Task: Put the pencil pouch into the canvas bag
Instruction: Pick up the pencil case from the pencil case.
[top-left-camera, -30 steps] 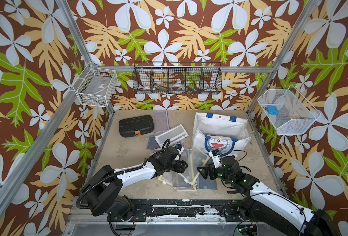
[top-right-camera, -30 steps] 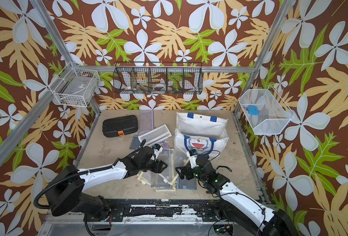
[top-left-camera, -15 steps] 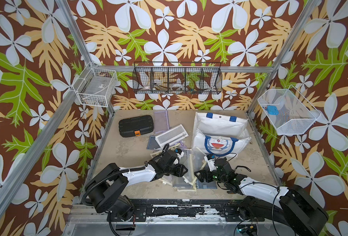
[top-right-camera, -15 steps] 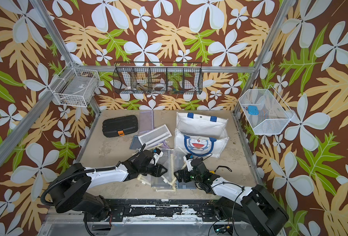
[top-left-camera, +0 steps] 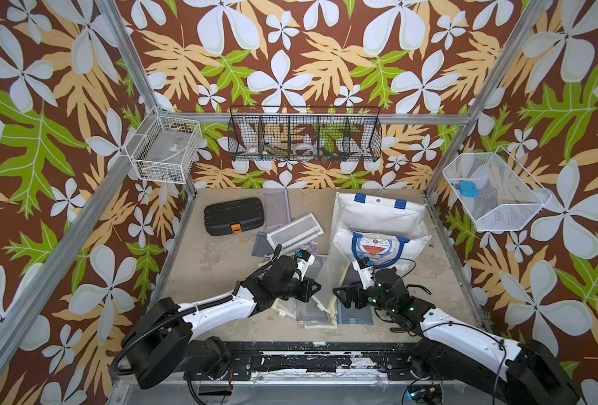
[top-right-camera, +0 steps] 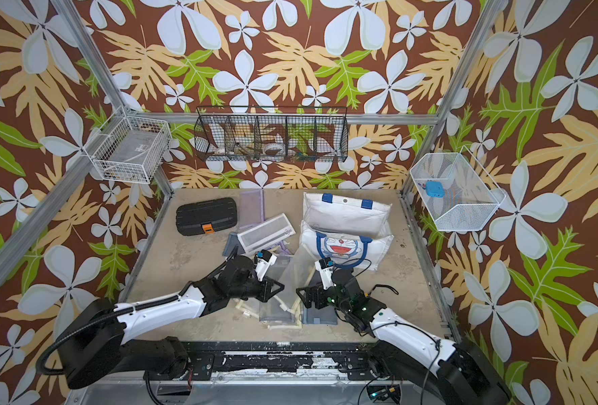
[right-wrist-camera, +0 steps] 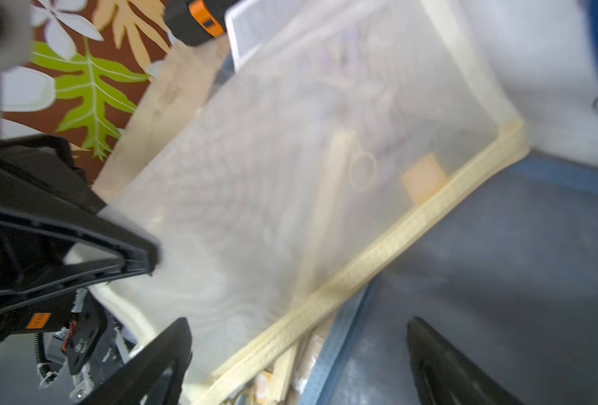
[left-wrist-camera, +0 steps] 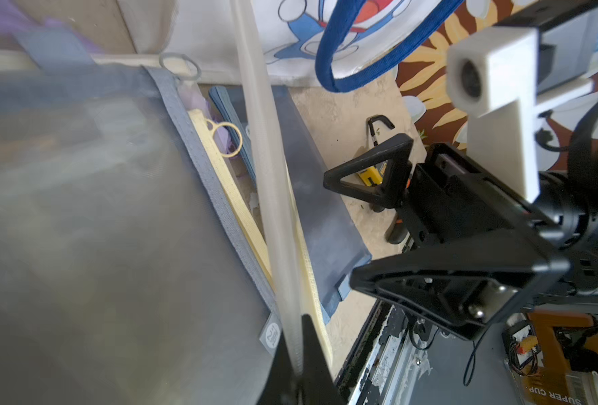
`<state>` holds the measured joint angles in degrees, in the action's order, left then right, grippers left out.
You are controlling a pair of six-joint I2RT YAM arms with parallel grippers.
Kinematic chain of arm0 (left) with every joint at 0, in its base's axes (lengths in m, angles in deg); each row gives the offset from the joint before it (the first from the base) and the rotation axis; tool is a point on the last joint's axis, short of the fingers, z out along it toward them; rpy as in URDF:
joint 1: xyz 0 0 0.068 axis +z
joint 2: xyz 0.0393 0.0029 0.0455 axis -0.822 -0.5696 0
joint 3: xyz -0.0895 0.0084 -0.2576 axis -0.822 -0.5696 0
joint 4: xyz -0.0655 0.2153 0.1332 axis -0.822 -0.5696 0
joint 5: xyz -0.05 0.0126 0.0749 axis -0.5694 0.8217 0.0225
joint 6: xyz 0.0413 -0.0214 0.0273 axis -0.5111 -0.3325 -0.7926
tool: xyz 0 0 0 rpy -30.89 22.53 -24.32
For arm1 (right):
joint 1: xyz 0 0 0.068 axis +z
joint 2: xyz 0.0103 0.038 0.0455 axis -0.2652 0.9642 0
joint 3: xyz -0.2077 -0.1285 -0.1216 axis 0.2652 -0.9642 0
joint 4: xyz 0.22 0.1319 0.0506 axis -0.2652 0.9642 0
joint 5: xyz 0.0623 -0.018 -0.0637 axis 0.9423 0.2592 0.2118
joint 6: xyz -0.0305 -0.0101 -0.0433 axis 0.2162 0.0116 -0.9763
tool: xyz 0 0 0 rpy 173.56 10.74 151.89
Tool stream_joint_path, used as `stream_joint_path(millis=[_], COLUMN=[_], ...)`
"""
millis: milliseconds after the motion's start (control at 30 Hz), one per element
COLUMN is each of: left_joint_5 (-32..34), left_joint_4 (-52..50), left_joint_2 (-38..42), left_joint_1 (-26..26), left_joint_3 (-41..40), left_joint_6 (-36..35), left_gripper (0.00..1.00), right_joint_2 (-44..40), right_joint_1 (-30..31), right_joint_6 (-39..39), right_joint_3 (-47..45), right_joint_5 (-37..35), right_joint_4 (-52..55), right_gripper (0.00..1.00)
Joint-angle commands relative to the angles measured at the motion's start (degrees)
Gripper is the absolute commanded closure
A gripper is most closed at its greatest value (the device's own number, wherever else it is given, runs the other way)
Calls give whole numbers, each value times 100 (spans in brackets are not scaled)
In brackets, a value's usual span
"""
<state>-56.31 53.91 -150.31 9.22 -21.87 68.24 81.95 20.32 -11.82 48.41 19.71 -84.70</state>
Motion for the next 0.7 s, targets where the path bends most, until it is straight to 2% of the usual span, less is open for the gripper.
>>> stream_joint_path(millis=[0,33,133,267,467,667], left_joint_5=[391,477,850,1268,919,391], left_joint_4=[-450,-597,-993,-1260,-402,219], left_joint_2=[490,690,1351,2323,3666,4036], left_joint_1=[49,86,256,341,335,336], left_joint_3=[-5,-6,3,92,-55,-38], left_joint_6=[-68,-72,22,-102,-521,-864], left_gripper=[100,100,100,100,100,100], right_joint_2=[-548,-699,-853,-718,-628,-362], right_joint_1=[6,7,7,7,2,7], right_joint_6=[-135,-150,-190,-35,601,1026], right_joint_3=[170,247,545,898,1135,1531], right_joint_5=[142,162,182,625,1434,2002], right_joint_4=[400,485,787,739,-480,-1483], right_gripper=[3,0,0,0,0,2])
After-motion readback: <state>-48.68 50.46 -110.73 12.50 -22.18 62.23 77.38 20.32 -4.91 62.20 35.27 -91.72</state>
